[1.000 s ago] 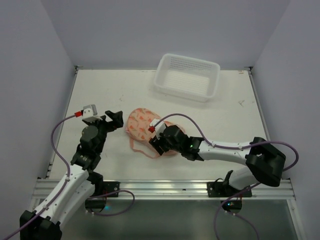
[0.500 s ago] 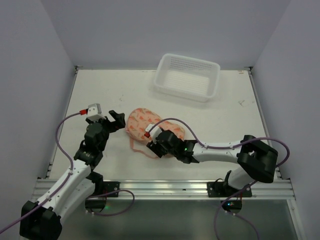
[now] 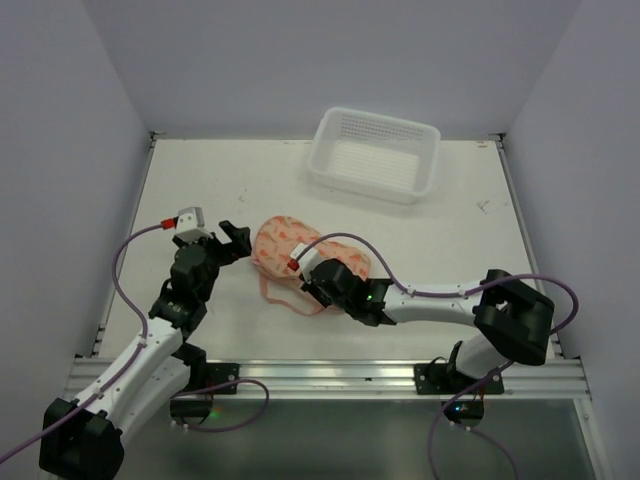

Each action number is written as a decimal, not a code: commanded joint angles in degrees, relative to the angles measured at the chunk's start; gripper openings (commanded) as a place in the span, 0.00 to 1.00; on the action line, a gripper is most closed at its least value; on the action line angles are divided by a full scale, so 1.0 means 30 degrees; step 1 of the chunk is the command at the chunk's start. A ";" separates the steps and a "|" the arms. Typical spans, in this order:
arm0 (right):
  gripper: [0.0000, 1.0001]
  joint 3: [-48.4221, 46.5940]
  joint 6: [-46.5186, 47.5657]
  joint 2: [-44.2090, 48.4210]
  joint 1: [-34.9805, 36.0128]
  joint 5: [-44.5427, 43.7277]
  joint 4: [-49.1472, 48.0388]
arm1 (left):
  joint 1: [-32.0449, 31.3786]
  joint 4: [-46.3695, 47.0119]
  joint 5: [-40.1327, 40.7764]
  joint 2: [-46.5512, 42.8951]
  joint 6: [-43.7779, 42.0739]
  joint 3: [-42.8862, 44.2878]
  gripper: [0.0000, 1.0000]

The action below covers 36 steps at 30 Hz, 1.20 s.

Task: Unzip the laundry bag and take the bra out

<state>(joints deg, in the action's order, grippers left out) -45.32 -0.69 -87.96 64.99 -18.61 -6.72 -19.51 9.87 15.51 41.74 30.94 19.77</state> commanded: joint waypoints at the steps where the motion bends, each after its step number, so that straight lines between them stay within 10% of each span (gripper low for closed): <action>1: 0.00 -0.0830 -0.0793 0.1019 0.0103 -0.0128 0.0042 | 0.0116 0.0754 0.0339 -0.0142 0.0087 0.0266 1.00; 14: 0.00 -0.5809 -0.3460 0.3217 -0.2674 0.0429 0.5462 | 0.0116 0.0548 0.0632 -0.0698 0.0204 0.0265 1.00; 32: 0.00 -0.3352 -0.6069 0.2253 -1.0237 0.5560 0.6078 | 0.0116 0.0607 0.0632 -0.0729 0.0146 0.0178 1.00; 36: 0.26 -0.3292 -0.6216 0.1577 -1.0765 0.4684 0.6547 | 0.0145 0.0607 0.0719 -0.0758 0.0146 0.0119 1.00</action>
<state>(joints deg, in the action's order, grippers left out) -55.55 -18.33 -82.63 33.41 -3.55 11.66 -19.51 9.80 16.29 39.53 30.94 19.77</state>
